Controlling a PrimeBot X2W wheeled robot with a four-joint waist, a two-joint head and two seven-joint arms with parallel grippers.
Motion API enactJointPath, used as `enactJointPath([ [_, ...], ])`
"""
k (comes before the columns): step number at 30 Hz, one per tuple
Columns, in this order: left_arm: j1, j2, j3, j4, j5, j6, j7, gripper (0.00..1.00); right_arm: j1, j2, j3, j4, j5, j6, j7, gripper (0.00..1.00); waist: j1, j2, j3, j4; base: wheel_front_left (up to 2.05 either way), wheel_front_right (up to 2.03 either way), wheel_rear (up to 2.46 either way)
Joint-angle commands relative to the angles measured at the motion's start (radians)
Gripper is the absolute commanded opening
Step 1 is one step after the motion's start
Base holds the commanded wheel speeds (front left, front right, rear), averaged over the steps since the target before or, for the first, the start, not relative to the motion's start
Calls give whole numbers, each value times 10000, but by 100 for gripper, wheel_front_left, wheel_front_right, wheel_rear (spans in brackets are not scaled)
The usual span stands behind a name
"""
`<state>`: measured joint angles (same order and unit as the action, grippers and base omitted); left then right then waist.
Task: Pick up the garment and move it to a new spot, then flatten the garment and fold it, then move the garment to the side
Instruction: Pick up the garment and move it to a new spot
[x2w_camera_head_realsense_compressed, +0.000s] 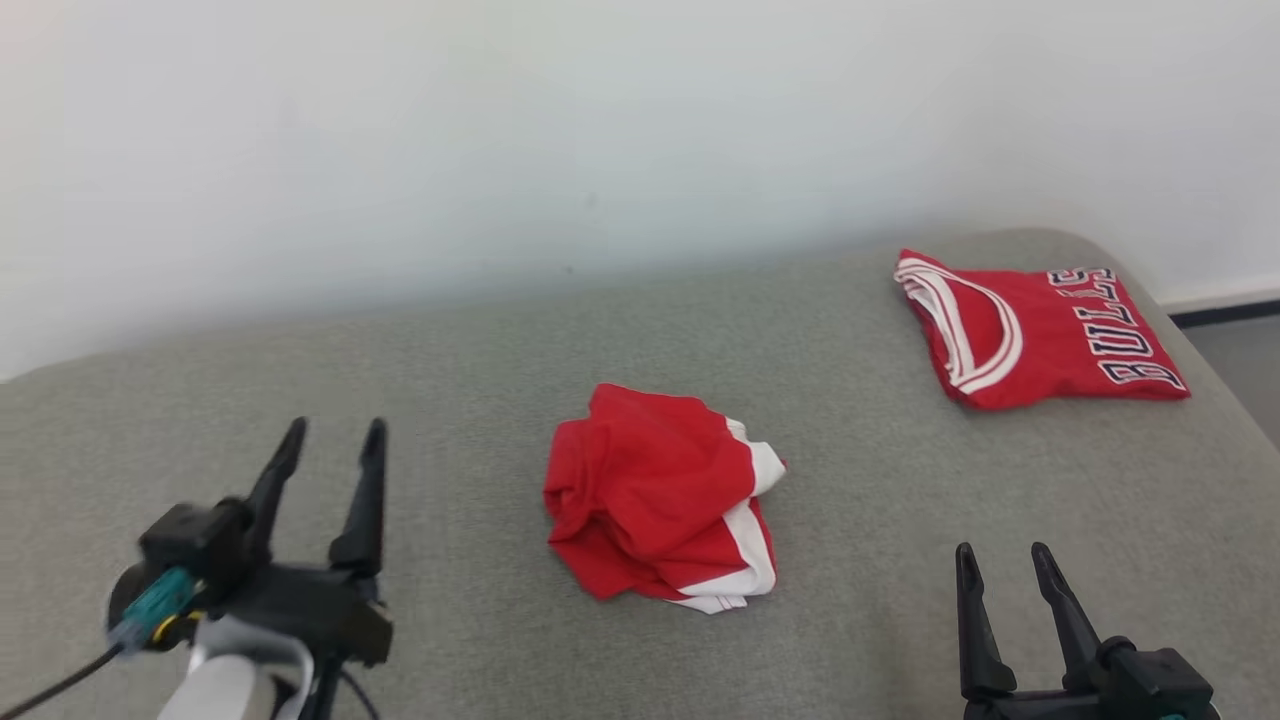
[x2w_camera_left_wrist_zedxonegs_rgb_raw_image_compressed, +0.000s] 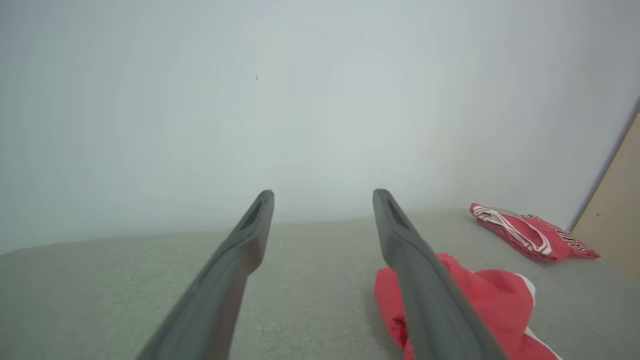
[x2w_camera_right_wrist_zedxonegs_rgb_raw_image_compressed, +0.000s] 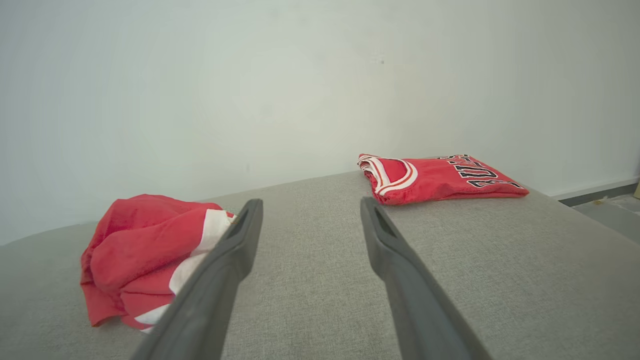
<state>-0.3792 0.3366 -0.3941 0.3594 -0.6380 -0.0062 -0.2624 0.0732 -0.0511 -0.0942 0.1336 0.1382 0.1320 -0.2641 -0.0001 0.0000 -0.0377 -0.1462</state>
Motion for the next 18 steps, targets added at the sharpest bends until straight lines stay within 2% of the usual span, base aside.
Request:
enactJointPath([
  [1,303,65,162,-133,200,73,-27,100,91,21,19,-33,28,-21,0,100,1,0,-352,446,0,0,0],
  [8,2377,232,1740,-1449,1388,324,-28,100,280,19,124,-55,71,-21,1,100,1,0,-618,784,0,0,0],
  [11,3362,121,2389,-1905,1955,394,-29,100,403,21,168,-102,108,-21,-1,100,1,0,-694,860,0,0,0],
  [18,4550,-329,3366,-2383,2649,480,-29,100,592,23,286,-70,176,-21,1,100,1,0,-751,925,0,0,0],
])
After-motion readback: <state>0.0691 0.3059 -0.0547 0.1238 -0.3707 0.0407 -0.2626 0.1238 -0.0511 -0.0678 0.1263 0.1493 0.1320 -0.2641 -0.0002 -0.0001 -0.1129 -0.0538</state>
